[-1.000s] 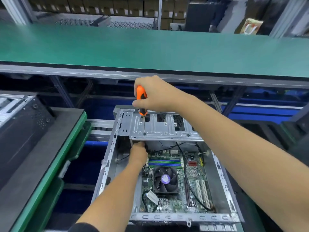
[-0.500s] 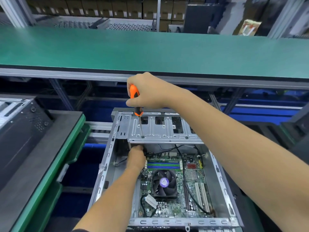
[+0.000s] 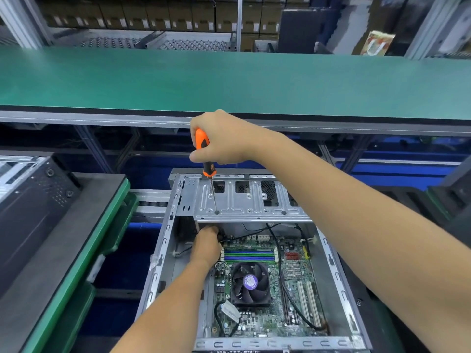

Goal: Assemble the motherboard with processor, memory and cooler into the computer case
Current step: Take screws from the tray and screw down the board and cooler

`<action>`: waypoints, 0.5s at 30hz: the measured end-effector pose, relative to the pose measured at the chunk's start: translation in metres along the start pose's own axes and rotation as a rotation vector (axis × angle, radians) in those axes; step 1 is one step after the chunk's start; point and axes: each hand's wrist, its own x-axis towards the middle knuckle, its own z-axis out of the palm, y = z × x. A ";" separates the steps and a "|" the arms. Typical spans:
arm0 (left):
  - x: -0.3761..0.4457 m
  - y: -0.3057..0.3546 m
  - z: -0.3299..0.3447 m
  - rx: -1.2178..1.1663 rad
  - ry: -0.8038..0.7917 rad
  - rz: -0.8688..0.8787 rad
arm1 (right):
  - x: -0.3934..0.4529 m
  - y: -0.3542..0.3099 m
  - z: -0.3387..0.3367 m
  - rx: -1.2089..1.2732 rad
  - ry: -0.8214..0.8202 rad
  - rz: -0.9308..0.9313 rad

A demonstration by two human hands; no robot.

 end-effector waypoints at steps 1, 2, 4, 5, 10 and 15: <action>0.000 0.000 0.000 -0.001 -0.004 0.001 | 0.001 0.000 -0.001 0.004 -0.005 0.004; 0.000 0.000 -0.001 -0.002 -0.009 -0.001 | 0.001 0.000 -0.002 0.008 -0.013 0.006; -0.001 0.001 -0.002 -0.008 -0.016 -0.012 | 0.002 0.000 -0.002 0.004 -0.045 0.001; -0.001 0.001 -0.003 -0.006 -0.020 -0.016 | 0.003 -0.001 -0.001 -0.008 -0.064 -0.006; -0.002 0.002 -0.005 0.007 -0.027 -0.021 | 0.008 -0.008 0.001 -0.061 -0.127 -0.039; -0.003 0.001 -0.006 0.021 -0.036 -0.014 | 0.005 -0.005 0.006 -0.061 -0.016 -0.028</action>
